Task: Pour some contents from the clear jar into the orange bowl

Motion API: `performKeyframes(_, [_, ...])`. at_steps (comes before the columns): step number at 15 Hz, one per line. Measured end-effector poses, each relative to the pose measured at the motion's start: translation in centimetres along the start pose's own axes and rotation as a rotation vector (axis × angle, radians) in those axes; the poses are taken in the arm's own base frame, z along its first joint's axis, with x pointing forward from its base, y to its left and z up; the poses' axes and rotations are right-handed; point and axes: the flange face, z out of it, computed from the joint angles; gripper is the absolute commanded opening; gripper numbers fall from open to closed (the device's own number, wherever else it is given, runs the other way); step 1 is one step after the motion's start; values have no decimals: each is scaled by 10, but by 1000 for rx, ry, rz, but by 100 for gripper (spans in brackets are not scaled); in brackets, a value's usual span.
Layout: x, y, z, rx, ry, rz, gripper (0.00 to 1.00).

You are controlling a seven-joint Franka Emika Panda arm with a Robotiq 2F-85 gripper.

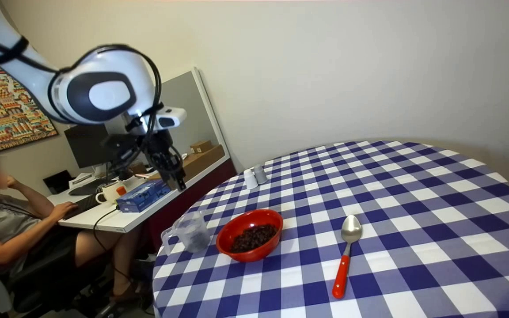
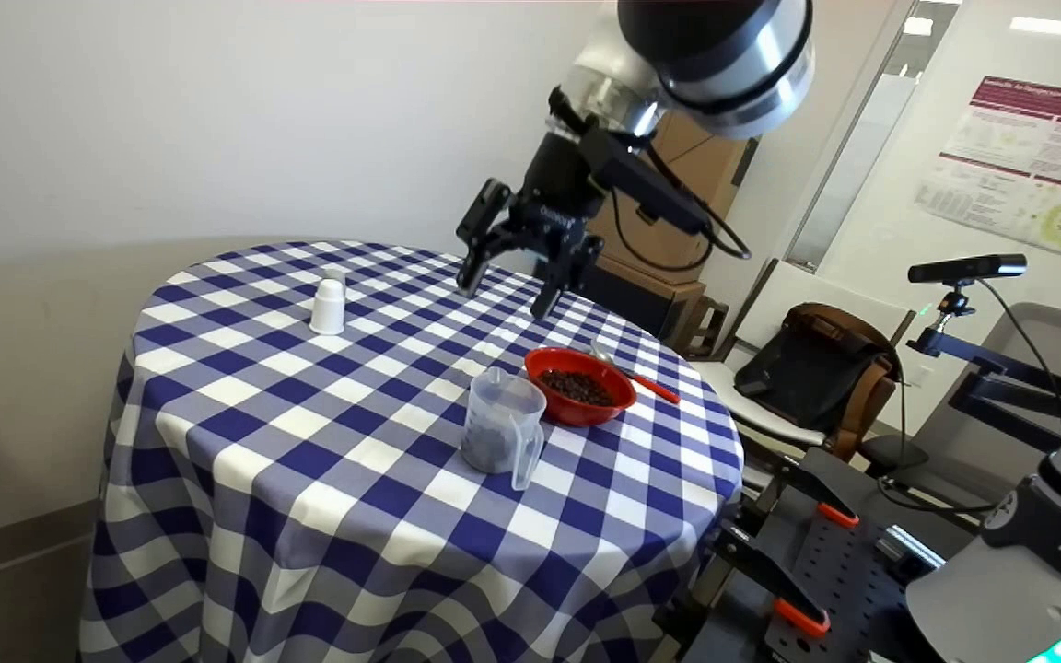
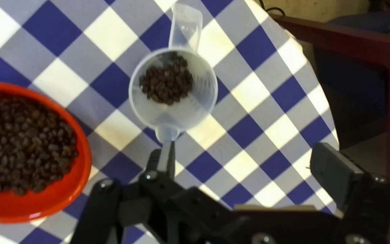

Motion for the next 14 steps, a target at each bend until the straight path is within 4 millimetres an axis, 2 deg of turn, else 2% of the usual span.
performKeyframes(4, [48, 20, -98, -4, 76, -25, 100])
performKeyframes(6, [66, 36, -146, -24, 97, -56, 100])
performKeyframes(8, [79, 51, -185, -27, 91, -110, 100])
performKeyframes(11, [92, 66, -223, -21, 75, -207, 100])
performKeyframes(14, [95, 67, -229, -20, 72, -227, 100])
